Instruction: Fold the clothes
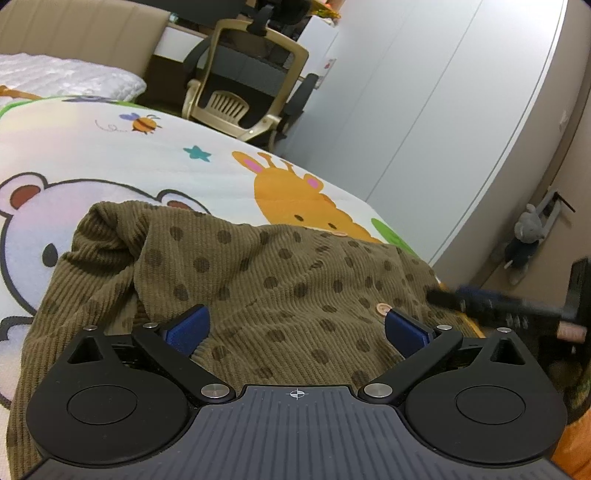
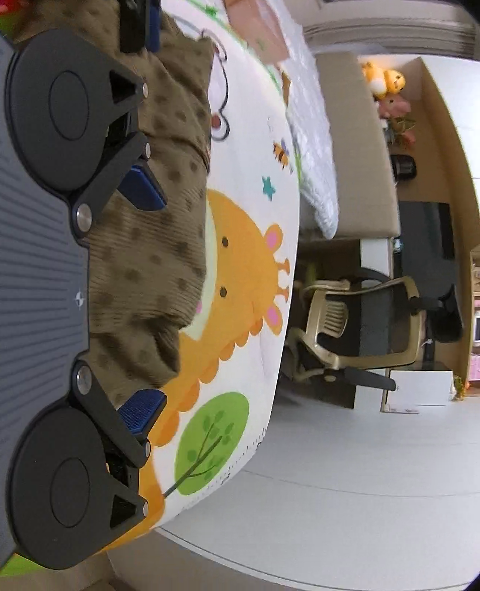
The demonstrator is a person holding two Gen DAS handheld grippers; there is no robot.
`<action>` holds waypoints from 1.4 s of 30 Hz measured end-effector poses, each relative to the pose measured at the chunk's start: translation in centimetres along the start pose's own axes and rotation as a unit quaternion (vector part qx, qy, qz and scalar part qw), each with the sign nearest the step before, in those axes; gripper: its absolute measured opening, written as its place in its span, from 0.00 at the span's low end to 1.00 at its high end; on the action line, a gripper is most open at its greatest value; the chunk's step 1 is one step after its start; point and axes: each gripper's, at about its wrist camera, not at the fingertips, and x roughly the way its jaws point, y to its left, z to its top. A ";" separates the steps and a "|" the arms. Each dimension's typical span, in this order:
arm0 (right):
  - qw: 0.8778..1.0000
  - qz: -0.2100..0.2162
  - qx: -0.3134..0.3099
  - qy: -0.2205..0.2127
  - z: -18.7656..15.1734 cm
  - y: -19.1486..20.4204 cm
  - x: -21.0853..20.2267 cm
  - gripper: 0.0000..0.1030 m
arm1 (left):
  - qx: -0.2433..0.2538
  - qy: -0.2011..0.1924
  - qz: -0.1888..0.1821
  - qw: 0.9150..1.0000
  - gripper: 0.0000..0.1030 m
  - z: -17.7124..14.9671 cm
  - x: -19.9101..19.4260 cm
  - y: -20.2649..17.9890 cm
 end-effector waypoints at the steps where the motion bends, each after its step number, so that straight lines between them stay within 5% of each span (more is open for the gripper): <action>1: 1.000 -0.008 -0.001 0.015 0.0 0.1 1.0 1.00 | 0.000 0.000 -0.001 1.000 1.00 0.0 0.0 0.0; 4: 0.998 -0.014 0.008 0.057 -0.5 0.0 3.3 1.00 | -0.002 0.000 -0.002 1.000 1.00 0.0 0.0 0.1; 8: 0.998 -0.002 0.025 0.051 -1.0 -0.7 2.5 1.00 | -0.005 -0.001 -0.005 1.000 1.00 0.0 -0.1 0.2; 16: 0.995 0.098 -0.012 0.020 -2.5 0.2 -2.4 1.00 | -0.006 -0.001 -0.006 1.000 1.00 0.0 0.0 0.3; 20: 0.994 0.073 -0.074 0.045 -3.5 2.1 -1.6 1.00 | -0.006 -0.001 -0.006 1.000 1.00 0.0 0.0 0.3; 30: 0.994 0.066 -0.069 0.053 -3.0 2.3 -1.8 1.00 | -0.015 -0.005 -0.013 1.000 1.00 -0.1 -0.2 0.6; 36: 0.997 0.023 -0.067 0.016 -0.2 2.1 -1.8 1.00 | -0.026 -0.008 -0.023 0.999 1.00 -0.1 -0.4 0.9; 42: 0.998 -0.031 -0.023 0.059 -0.1 0.1 2.1 1.00 | -0.035 -0.010 -0.030 0.999 1.00 -0.1 -0.4 1.2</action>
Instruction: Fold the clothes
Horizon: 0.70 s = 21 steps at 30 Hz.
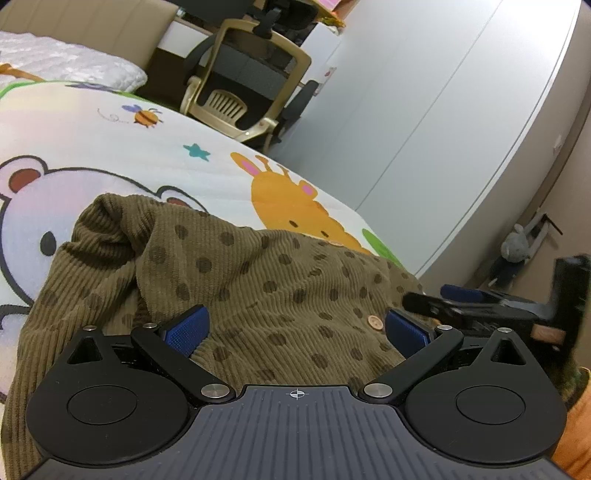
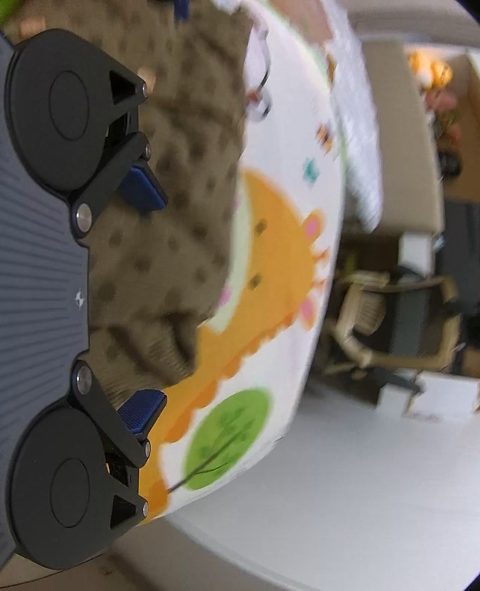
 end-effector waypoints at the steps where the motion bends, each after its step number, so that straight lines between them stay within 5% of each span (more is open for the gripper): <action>1: 1.000 0.006 0.014 0.000 -0.4 -0.4 0.4 1.00 | 0.000 0.000 0.000 1.000 1.00 0.0 0.0 0.0; 16: 0.999 0.017 0.038 -0.015 -1.1 -1.0 0.3 1.00 | -0.033 0.006 0.002 0.999 1.00 0.5 -0.9 -0.3; 21: 0.998 0.034 0.059 -0.011 -1.2 -1.7 0.4 1.00 | -0.064 -0.033 0.025 0.997 1.00 2.7 -3.8 0.4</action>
